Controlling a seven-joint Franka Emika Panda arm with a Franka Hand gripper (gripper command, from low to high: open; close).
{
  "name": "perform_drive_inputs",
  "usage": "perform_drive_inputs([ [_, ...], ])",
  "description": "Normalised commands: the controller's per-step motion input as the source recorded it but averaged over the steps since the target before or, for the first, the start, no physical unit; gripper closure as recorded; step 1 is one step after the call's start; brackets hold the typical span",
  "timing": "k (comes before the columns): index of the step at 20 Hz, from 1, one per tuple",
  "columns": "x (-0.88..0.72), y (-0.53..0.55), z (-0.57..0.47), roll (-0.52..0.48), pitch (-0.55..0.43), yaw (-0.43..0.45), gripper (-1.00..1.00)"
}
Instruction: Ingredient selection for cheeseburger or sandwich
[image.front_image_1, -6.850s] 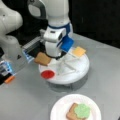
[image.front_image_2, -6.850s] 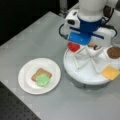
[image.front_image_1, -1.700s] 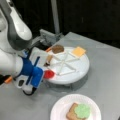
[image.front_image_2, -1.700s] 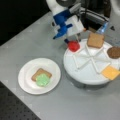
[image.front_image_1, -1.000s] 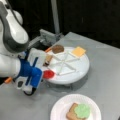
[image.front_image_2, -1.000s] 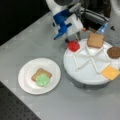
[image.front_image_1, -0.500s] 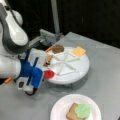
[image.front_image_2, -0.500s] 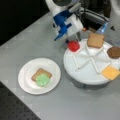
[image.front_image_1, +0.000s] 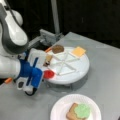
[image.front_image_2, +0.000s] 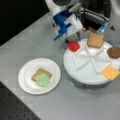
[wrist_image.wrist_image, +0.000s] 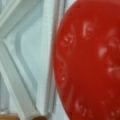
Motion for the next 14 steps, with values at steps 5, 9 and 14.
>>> perform_drive_inputs([
  [5, 0.25, -0.29, 0.00, 0.248, 0.054, 0.138, 1.00],
  [9, 0.30, -0.27, 0.00, 0.220, 0.059, 0.139, 1.00],
  [14, 0.37, -0.28, 0.01, 0.208, 0.083, 0.151, 1.00],
])
